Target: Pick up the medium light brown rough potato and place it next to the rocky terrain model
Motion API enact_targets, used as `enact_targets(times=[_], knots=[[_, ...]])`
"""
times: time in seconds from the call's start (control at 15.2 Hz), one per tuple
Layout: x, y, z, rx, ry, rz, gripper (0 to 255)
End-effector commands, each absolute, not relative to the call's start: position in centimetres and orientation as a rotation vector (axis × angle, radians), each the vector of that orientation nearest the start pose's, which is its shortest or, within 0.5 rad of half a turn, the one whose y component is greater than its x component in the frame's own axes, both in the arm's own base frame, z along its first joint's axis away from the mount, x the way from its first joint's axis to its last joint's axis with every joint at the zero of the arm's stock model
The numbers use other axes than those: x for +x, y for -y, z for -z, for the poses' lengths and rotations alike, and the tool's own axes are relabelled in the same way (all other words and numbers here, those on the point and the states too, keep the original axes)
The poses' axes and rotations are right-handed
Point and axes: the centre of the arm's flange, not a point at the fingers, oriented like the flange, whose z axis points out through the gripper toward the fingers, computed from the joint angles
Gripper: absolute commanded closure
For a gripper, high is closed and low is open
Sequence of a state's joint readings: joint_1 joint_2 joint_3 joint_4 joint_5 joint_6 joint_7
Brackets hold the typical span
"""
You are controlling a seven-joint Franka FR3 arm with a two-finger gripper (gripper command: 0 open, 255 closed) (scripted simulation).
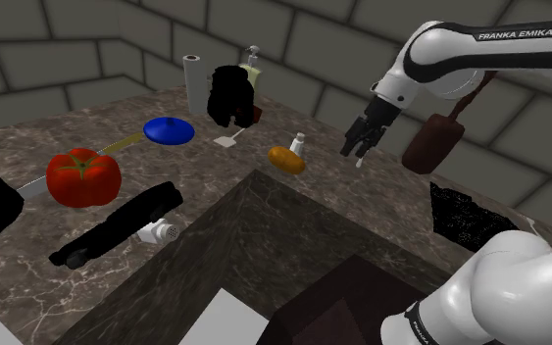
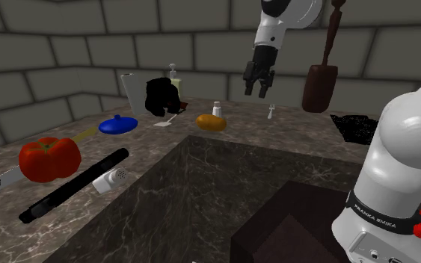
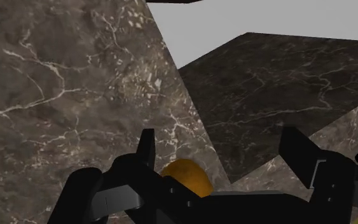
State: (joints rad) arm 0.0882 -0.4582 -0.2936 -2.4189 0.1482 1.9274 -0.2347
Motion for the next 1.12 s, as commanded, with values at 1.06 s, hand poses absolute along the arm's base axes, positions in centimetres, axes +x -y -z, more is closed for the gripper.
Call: enact_targets(times=[1.06], knots=[[55.7,11.0,-32.6,-2.573,0.495,0.091,0]])
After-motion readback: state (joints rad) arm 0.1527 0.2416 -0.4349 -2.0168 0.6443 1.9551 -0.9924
